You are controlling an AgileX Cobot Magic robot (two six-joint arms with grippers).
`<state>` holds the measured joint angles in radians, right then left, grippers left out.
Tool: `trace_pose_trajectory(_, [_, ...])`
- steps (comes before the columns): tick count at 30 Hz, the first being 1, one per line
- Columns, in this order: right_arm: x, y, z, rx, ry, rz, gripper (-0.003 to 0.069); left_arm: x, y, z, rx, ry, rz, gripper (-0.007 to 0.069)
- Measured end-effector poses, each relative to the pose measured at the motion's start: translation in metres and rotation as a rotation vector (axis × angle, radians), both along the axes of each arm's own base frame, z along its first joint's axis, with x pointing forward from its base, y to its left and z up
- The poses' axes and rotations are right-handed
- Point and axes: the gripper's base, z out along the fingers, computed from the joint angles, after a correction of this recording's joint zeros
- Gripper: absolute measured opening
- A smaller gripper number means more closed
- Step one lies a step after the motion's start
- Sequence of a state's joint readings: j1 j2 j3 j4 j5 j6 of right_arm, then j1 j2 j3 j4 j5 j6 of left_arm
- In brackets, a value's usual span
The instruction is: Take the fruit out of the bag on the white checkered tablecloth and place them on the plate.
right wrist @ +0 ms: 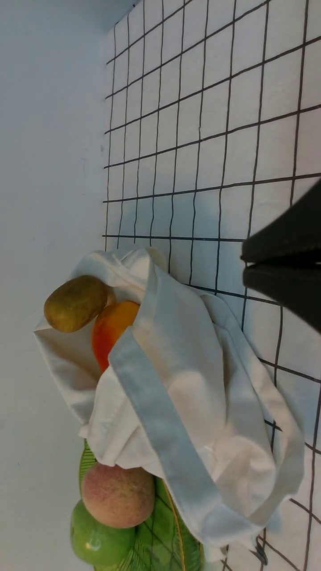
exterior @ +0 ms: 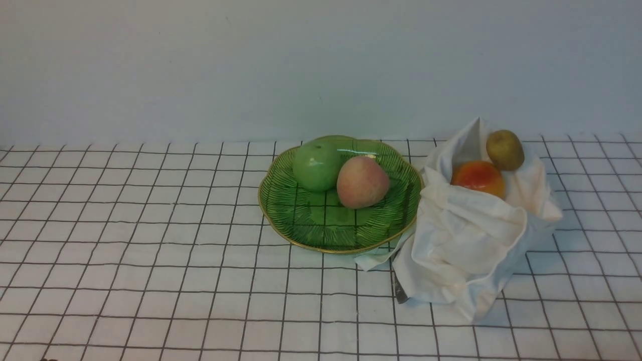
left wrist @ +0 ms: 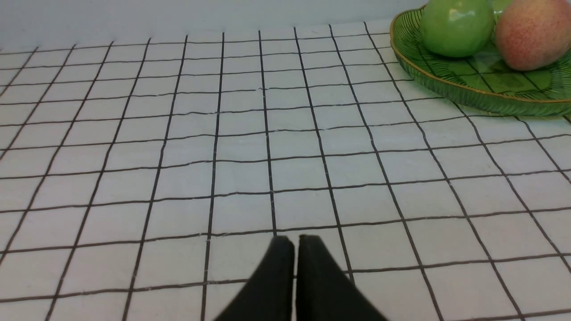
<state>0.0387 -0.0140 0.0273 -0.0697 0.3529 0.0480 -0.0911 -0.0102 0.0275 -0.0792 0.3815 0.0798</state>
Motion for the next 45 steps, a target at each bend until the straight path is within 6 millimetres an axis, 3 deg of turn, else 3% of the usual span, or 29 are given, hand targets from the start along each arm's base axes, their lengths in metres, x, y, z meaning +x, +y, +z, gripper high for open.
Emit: trace_pose_trajectory(45, [0.0,0.0,0.0,0.019,0.0,-0.004,-0.0015,0.0,0.0,0.0,0.0,0.0,0.0,-0.0008])
